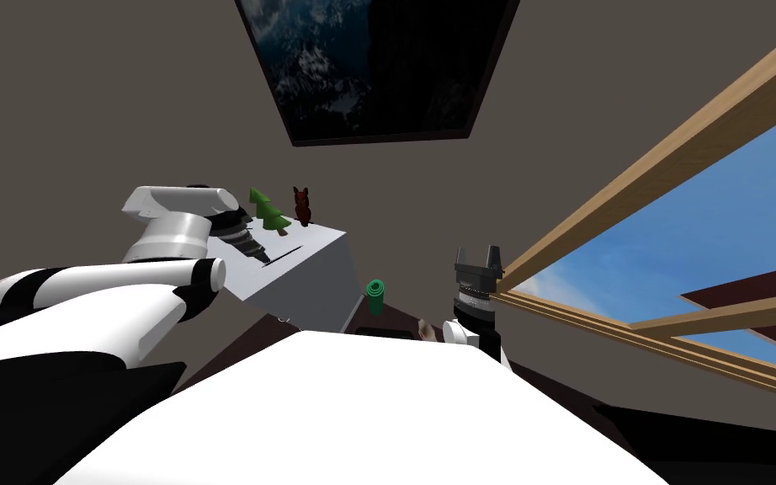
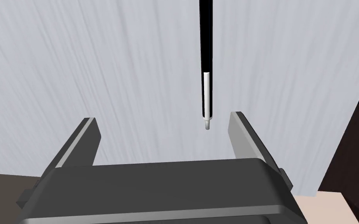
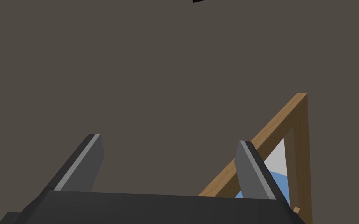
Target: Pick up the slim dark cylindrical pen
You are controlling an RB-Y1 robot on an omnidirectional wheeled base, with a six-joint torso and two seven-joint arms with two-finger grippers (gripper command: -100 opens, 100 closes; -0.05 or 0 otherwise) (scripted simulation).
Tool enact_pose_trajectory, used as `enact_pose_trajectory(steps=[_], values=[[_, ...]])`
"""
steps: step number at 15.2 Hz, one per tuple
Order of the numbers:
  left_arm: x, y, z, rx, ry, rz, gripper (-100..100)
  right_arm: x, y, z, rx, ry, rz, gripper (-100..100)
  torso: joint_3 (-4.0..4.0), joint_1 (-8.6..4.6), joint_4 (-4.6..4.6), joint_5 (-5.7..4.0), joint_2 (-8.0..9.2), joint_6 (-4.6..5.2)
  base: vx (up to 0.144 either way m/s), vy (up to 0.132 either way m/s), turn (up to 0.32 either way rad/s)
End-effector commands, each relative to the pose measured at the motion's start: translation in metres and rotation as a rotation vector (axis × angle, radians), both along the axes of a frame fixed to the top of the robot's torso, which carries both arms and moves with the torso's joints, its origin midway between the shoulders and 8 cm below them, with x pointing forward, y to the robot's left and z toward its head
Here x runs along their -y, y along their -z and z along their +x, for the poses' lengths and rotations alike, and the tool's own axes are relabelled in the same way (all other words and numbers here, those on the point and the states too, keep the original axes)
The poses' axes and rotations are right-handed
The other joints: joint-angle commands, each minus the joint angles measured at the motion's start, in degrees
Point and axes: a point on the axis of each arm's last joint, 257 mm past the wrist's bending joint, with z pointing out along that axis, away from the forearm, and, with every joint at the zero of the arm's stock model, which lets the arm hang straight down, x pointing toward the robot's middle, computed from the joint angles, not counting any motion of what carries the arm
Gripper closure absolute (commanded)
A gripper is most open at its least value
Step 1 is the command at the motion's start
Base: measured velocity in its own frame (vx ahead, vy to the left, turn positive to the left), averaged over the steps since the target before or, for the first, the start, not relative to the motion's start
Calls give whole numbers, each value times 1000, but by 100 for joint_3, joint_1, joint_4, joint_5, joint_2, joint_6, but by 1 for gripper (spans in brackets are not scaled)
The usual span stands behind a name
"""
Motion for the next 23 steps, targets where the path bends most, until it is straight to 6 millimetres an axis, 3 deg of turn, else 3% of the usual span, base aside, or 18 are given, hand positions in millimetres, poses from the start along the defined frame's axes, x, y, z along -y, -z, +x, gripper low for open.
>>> enact_pose_trajectory(steps=[1,6,8,11,12,13,17,19,20,21,23], values=[[8,6,-13,-45,-16,-51,-100,0,0,0,0,0,0,0,0,0,0,0,0,0,12,-6,12],[22,11,-31,-113,-29,-111,-100,0,0,0,0,0,0,0,1,2,0,1,1,0,6,-3,4],[20,9,-27,-101,-25,-100,-100,0,0,0,0,0,0,0,1,2,0,1,2,0,0,0,0],[21,32,-23,-104,-19,-102,-100,0,0,0,0,0,0,0,1,4,0,3,3,-1,-1,-3,36],[21,26,-25,-106,-21,-104,-100,0,0,0,0,0,0,0,2,4,0,3,4,-1,-1,-4,15],[21,27,-25,-105,-21,-103,100,0,0,0,0,0,0,0,2,3,1,1,4,0,0,0,0],[21,27,-25,-104,-20,-103,100,0,0,0,0,0,0,0,-2,13,-3,8,0,-1,0,0,0],[21,10,-28,-105,-27,-103,100,0,0,0,0,0,0,0,-3,17,-3,8,-2,0,0,2,-50],[20,17,-26,-102,-24,-101,100,0,0,0,0,0,0,0,-3,18,-3,8,-3,1,1,5,-23],[12,13,-16,-59,-22,-72,-100,0,0,0,0,0,0,0,-4,19,-4,10,-4,0,0,-5,-5],[8,11,-10,-34,-20,-54,-100,0,0,0,0,0,0,0,-4,16,-4,9,-4,-1,1,-15,-1]])
